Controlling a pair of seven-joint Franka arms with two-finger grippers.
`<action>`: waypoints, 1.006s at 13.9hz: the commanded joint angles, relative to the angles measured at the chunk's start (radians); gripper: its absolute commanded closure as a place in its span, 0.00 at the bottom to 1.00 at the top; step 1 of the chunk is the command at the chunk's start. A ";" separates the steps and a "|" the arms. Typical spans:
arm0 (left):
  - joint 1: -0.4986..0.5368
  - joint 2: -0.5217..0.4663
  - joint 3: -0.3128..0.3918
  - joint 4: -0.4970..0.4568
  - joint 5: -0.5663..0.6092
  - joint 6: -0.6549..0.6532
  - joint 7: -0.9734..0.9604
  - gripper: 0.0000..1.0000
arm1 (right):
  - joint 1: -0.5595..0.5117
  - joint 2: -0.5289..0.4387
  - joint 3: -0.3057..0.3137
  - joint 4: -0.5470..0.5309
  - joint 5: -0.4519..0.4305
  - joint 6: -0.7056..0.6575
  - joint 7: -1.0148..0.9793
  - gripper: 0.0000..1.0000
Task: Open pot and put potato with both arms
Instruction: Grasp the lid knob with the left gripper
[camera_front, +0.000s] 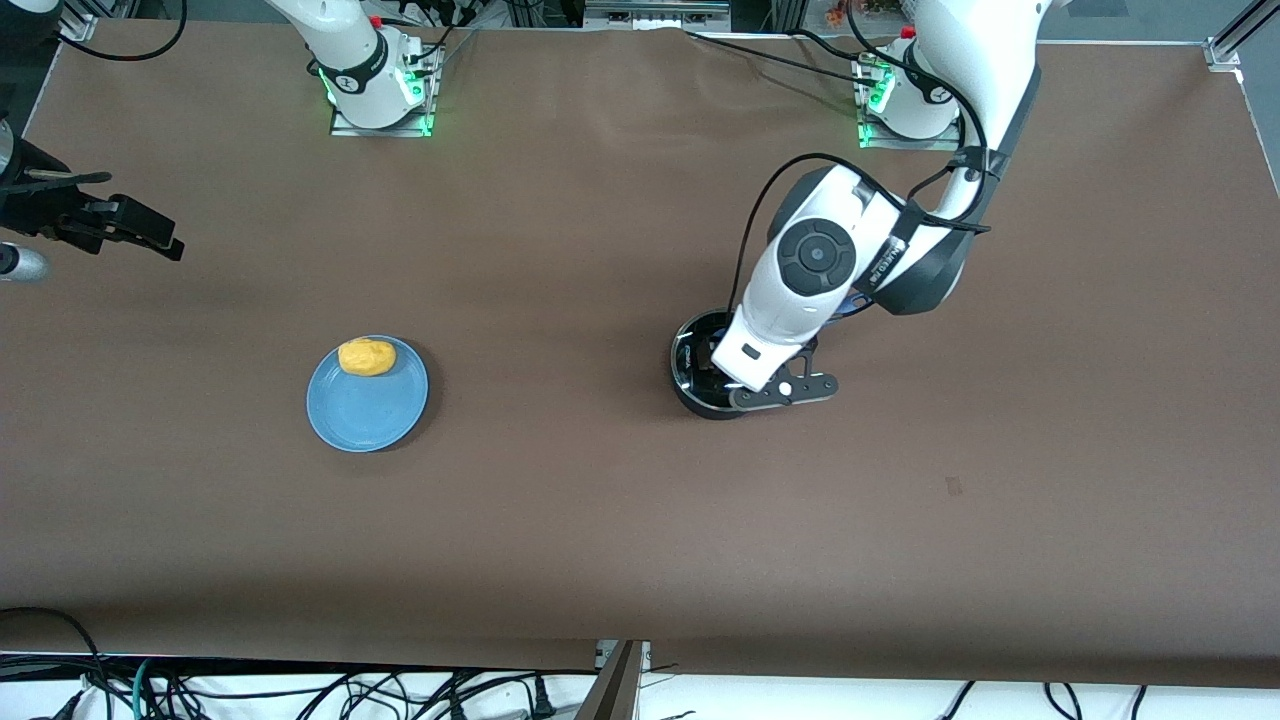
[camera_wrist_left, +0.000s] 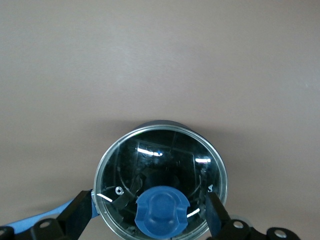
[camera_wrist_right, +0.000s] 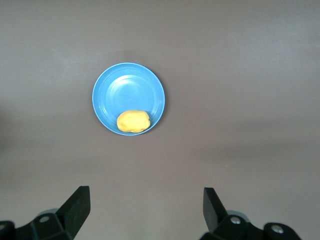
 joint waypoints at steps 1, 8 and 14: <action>-0.021 0.027 0.012 0.016 0.022 -0.008 0.084 0.00 | 0.014 0.008 0.006 0.028 0.006 -0.015 -0.021 0.00; -0.060 0.066 0.012 0.010 0.060 -0.007 0.137 0.00 | 0.012 0.010 0.006 0.028 0.006 -0.023 -0.022 0.00; -0.061 0.048 0.010 -0.042 0.057 -0.007 0.167 0.00 | 0.011 0.010 0.006 0.028 0.006 -0.023 -0.024 0.00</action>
